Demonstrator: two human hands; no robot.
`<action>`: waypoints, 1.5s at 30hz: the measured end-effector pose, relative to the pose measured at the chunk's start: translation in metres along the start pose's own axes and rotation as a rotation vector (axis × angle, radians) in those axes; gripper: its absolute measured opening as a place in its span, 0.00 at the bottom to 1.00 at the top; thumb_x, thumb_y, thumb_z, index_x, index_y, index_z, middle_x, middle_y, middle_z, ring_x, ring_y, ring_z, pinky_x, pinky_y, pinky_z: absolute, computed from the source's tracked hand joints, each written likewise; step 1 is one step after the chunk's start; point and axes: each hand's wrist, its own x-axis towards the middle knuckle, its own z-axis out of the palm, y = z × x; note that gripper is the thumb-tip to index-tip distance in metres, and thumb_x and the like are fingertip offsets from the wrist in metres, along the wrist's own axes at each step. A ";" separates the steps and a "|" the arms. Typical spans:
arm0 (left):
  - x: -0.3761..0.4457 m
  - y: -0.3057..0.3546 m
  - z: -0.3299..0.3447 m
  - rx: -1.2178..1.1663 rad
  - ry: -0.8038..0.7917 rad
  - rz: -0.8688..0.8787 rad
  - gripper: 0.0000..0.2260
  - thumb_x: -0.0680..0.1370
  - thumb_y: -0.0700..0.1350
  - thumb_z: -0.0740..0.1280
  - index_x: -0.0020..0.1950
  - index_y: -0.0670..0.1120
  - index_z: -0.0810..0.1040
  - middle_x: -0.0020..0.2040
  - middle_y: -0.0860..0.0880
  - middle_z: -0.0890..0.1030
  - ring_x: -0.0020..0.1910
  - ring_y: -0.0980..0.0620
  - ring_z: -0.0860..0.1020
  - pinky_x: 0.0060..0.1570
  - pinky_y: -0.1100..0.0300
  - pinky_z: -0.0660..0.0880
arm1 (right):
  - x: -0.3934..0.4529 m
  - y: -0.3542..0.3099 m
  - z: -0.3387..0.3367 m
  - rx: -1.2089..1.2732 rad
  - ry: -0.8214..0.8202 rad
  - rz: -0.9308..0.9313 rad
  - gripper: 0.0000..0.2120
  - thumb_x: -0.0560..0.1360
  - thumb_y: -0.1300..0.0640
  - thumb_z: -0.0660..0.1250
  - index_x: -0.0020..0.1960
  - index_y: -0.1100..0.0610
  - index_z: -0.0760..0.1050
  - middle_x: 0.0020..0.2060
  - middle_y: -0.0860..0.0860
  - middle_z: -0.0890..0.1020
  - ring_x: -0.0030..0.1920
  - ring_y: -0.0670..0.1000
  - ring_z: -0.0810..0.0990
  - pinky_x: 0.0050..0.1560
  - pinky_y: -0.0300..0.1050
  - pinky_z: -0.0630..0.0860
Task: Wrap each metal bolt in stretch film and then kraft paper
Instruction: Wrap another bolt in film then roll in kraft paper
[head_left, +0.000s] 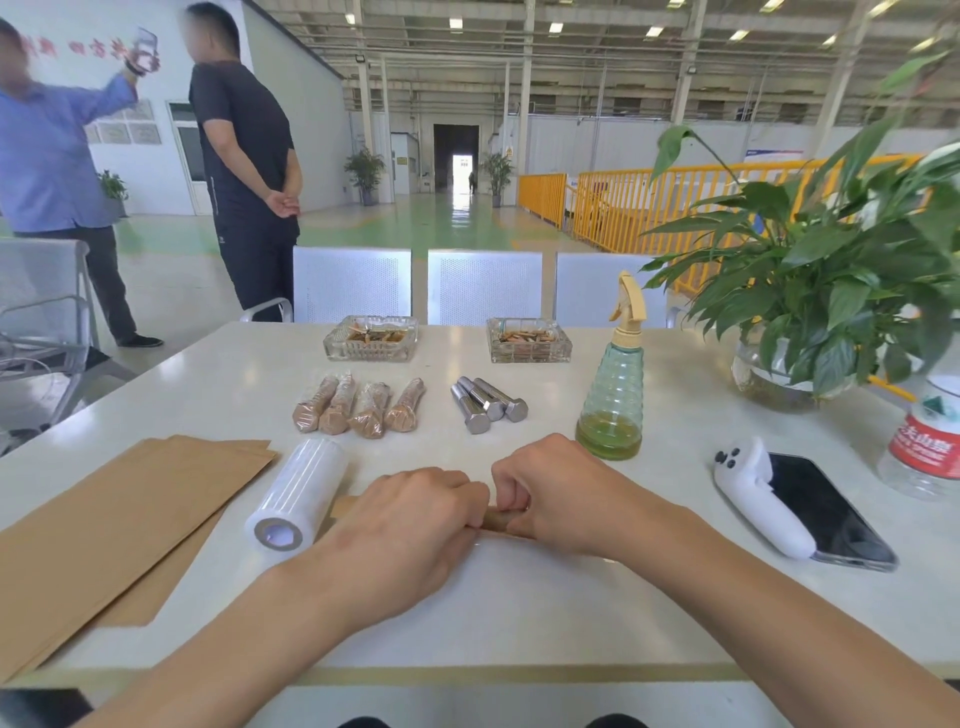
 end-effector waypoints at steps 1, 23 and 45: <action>0.001 0.000 0.001 -0.021 0.016 -0.021 0.05 0.82 0.50 0.61 0.47 0.55 0.67 0.45 0.55 0.74 0.46 0.49 0.75 0.39 0.54 0.66 | 0.000 0.000 -0.001 0.008 0.008 0.000 0.13 0.72 0.47 0.75 0.36 0.45 0.72 0.35 0.42 0.77 0.42 0.50 0.78 0.41 0.44 0.77; 0.018 -0.029 0.008 -0.253 0.025 -0.254 0.08 0.76 0.43 0.65 0.50 0.57 0.77 0.37 0.59 0.81 0.39 0.56 0.77 0.41 0.56 0.77 | -0.003 -0.013 -0.013 0.029 -0.010 0.065 0.06 0.73 0.55 0.69 0.44 0.50 0.85 0.34 0.46 0.79 0.41 0.51 0.79 0.41 0.49 0.80; 0.016 -0.049 0.007 -0.186 -0.028 -0.247 0.08 0.78 0.47 0.65 0.41 0.58 0.76 0.36 0.59 0.77 0.40 0.56 0.76 0.41 0.56 0.75 | -0.008 -0.009 -0.009 0.178 -0.027 0.184 0.14 0.73 0.53 0.68 0.54 0.38 0.72 0.44 0.47 0.80 0.50 0.48 0.75 0.50 0.49 0.78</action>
